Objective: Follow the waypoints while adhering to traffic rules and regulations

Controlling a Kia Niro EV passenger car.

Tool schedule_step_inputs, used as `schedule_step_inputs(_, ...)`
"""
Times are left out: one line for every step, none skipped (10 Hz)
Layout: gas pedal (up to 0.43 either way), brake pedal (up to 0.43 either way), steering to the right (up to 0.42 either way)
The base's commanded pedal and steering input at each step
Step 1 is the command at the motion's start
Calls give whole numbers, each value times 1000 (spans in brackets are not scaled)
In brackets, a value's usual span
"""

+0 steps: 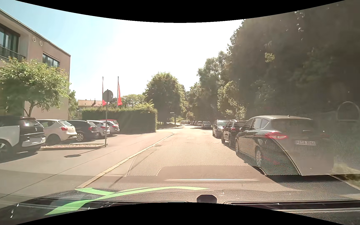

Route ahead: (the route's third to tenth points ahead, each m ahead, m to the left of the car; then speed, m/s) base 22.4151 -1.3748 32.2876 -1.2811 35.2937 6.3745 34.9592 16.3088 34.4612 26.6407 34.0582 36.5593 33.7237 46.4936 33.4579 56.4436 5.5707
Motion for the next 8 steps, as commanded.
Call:
schedule_step_inputs(39, 0, 22)
schedule_step_inputs(39, 0, 24)
schedule_step_inputs(39, 0, 25)
schedule_step_inputs(39, 0, 24)
schedule_step_inputs(47, 0, 24)
schedule_step_inputs(47, 0, 24)
schedule_step_inputs(47, 0, 23)
schedule_step_inputs(47, 0, 18)
